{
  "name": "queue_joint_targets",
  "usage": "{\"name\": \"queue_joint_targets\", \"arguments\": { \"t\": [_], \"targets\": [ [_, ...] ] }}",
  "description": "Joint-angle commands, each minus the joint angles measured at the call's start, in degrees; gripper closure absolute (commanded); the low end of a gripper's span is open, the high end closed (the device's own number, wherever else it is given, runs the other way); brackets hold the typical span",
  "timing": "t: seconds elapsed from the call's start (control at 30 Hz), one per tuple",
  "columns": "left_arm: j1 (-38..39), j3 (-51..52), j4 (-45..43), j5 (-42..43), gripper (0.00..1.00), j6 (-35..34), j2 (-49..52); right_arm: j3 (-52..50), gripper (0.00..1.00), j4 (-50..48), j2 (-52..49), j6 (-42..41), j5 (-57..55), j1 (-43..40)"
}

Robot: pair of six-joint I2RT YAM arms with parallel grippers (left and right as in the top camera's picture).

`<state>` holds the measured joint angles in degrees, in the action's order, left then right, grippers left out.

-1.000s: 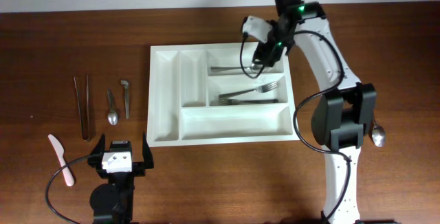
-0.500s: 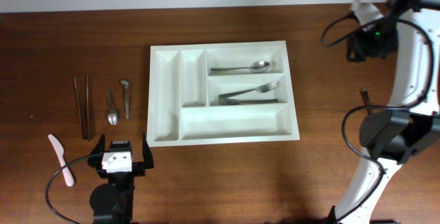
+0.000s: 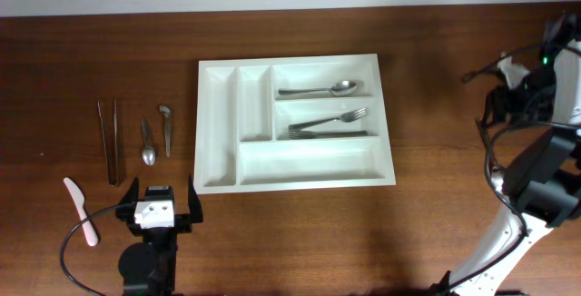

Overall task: Pack container
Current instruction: 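Grasp the last silver spoon on the right with the right gripper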

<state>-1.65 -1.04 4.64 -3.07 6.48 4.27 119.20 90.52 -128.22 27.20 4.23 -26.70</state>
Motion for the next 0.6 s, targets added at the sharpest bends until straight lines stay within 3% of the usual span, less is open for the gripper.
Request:
{"name": "queue_joint_targets", "arguments": {
  "t": [0.0, 0.57],
  "targets": [
    [-0.3, 0.5, -0.2, -0.2, 0.01, 0.9, -0.4, -6.5, 0.40, -3.0, 0.0, 0.6, -0.5, -2.4],
    [-0.3, 0.5, -0.2, -0.2, 0.01, 0.9, -0.4, -20.9, 0.44, -15.3, 0.0, 5.6, -5.7, -4.9]
  ]
}}
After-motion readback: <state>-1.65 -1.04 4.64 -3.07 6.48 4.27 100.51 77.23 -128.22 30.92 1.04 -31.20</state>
